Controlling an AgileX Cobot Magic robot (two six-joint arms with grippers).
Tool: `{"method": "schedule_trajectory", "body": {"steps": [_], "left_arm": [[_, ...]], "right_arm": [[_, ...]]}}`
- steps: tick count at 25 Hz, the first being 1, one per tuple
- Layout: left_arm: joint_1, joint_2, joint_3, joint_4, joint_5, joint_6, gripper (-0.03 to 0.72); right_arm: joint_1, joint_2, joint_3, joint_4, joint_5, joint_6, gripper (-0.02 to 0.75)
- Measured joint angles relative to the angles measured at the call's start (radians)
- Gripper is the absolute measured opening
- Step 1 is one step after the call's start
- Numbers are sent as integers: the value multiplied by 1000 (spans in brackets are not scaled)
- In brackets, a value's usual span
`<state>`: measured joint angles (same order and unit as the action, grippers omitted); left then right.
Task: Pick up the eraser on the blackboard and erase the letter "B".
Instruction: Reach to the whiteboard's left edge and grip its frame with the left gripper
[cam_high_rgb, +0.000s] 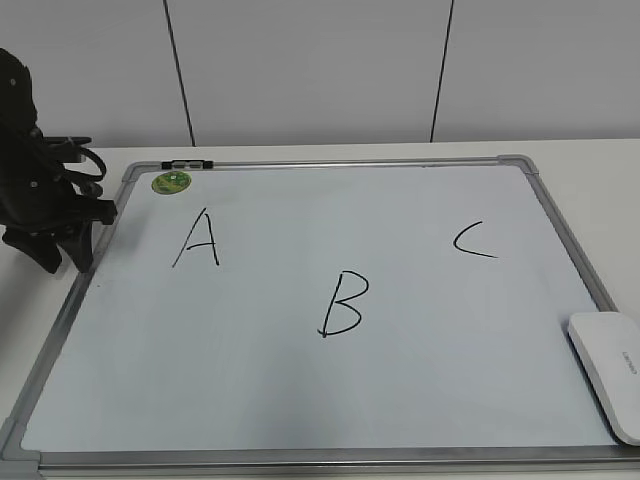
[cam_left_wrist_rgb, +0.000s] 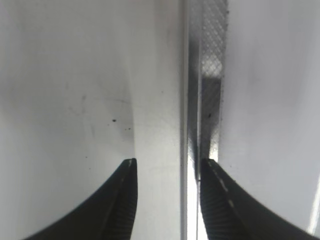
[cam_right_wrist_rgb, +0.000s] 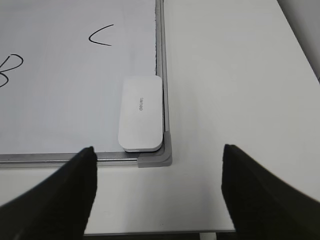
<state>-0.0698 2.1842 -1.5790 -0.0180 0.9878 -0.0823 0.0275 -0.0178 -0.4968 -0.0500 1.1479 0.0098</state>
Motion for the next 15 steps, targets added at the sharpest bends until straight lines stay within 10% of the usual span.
{"method": "schedule_trajectory", "body": {"steps": [15], "left_arm": [[0, 0, 0, -21, -2, 10, 309]], "right_arm": [[0, 0, 0, 0, 0, 0, 573]]}}
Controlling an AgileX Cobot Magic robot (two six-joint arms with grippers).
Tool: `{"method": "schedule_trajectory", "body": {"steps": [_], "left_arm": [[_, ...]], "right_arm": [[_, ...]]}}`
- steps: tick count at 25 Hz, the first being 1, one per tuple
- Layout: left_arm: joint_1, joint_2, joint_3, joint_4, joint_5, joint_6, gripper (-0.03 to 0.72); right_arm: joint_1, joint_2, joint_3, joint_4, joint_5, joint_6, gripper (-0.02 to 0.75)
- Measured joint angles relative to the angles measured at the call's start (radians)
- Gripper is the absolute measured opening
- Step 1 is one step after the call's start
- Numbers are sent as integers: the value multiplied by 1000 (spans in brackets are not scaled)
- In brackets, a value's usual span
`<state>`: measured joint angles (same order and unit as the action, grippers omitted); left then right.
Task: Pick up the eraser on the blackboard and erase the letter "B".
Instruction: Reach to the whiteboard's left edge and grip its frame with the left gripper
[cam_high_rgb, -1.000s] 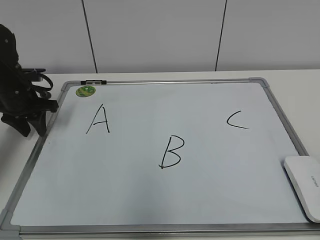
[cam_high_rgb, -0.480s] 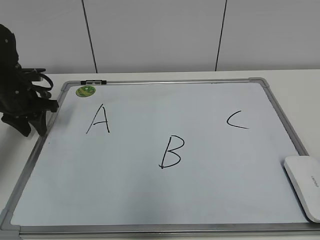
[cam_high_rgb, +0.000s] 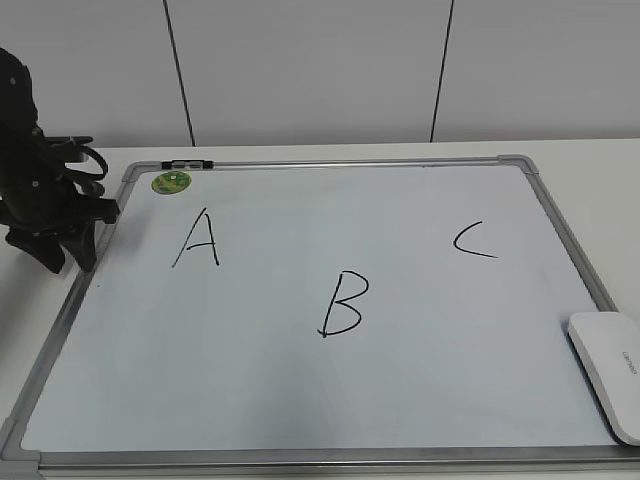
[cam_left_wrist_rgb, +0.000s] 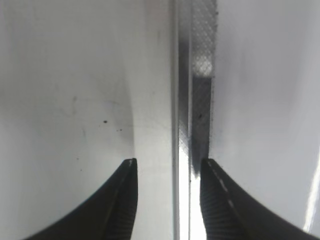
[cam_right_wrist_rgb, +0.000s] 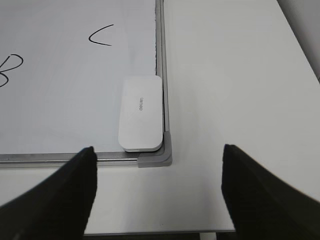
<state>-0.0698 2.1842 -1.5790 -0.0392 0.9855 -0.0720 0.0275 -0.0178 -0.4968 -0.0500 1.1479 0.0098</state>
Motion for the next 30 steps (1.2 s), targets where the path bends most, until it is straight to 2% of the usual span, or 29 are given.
{"method": "schedule_trajectory", "body": {"steps": [13, 15, 19, 21, 27, 30], "left_arm": [[0, 24, -8, -8, 2, 2, 281], [0, 24, -8, -11, 2, 2, 245], [0, 24, -8, -17, 2, 2, 89], [-2, 24, -9, -12, 4, 2, 38], [-2, 24, -9, -11, 4, 2, 30], [-2, 24, -9, -11, 6, 2, 30]], "right_arm": [[0, 0, 0, 0, 0, 0, 573], [0, 0, 0, 0, 0, 0, 573], [0, 0, 0, 0, 0, 0, 573], [0, 0, 0, 0, 0, 0, 573], [0, 0, -4, -2, -5, 0, 573], [0, 48, -26, -11, -62, 0, 573]]}}
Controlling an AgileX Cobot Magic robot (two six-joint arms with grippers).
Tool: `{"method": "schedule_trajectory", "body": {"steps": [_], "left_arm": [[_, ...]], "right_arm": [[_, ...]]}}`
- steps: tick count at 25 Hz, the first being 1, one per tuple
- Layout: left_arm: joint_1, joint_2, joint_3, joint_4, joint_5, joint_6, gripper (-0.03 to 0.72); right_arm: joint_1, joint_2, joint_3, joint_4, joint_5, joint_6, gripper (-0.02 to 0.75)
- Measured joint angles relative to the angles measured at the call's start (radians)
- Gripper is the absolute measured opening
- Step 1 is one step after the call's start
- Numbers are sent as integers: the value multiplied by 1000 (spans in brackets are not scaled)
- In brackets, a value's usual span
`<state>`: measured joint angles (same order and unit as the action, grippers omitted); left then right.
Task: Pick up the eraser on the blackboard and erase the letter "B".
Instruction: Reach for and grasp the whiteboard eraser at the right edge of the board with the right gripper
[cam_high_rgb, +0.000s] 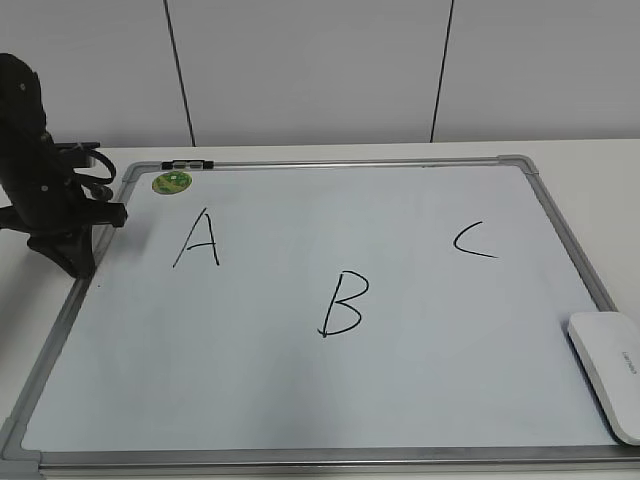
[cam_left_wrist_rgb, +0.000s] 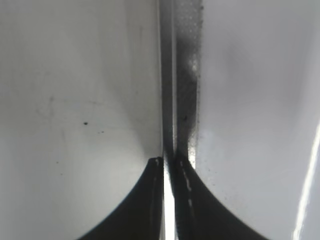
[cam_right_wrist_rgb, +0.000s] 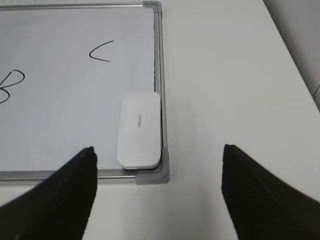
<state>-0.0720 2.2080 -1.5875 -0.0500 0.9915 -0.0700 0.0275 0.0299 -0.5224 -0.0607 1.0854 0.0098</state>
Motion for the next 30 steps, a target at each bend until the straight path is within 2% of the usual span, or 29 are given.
{"method": "schedule_trajectory", "body": {"steps": [6, 9, 18, 24, 30], "left_arm": [[0, 1, -2, 0, 3, 0, 31], [0, 1, -2, 1, 3, -2, 31], [0, 1, -2, 2, 4, -2, 31], [0, 1, -2, 2, 6, -2, 31], [0, 1, -2, 2, 6, -2, 31]], "right_arm": [[0, 187, -25, 18, -82, 0, 574], [0, 391, -54, 69, -132, 0, 573], [0, 868, -124, 215, -150, 0, 574], [0, 1115, -185, 216, -128, 0, 573], [0, 1277, -233, 155, -134, 0, 573]]}}
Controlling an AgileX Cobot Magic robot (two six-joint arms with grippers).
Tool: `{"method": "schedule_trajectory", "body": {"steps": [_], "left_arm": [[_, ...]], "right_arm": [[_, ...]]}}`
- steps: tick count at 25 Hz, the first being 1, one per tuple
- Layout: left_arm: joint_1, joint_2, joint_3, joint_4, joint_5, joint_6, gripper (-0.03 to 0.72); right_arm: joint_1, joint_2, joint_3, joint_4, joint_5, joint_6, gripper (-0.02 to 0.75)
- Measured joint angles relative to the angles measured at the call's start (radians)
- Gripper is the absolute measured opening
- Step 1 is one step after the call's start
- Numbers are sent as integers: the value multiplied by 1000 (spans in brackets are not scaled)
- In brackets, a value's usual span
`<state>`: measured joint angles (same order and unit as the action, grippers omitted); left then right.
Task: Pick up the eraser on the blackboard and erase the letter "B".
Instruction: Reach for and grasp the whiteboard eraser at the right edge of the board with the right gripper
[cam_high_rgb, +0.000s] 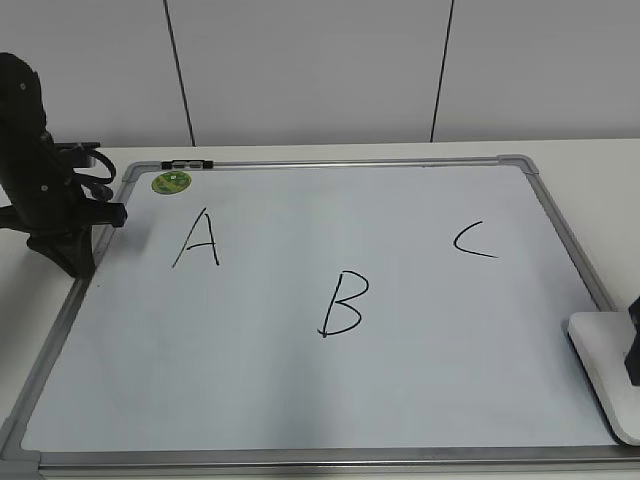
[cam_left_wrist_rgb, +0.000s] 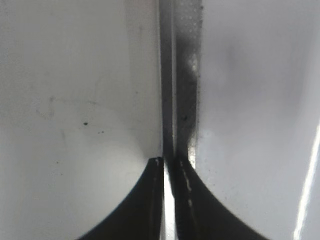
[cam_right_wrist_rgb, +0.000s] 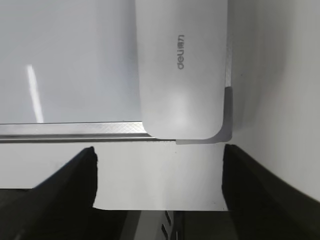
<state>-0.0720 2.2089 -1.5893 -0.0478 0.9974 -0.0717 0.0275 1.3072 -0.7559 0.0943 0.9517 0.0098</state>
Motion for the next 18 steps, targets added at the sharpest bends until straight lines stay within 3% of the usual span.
{"method": "schedule_trajectory", "body": {"steps": [5, 10, 18], "left_arm": [[0, 0, 0, 2, 0, 0, 31], [0, 0, 0, 3, 0, 0, 31], [0, 0, 0, 4, 0, 0, 31]], "right_arm": [[0, 81, -34, -18, -49, 0, 585], [0, 176, -82, -42, -58, 0, 661], [0, 290, -137, -64, -82, 0, 669]]}}
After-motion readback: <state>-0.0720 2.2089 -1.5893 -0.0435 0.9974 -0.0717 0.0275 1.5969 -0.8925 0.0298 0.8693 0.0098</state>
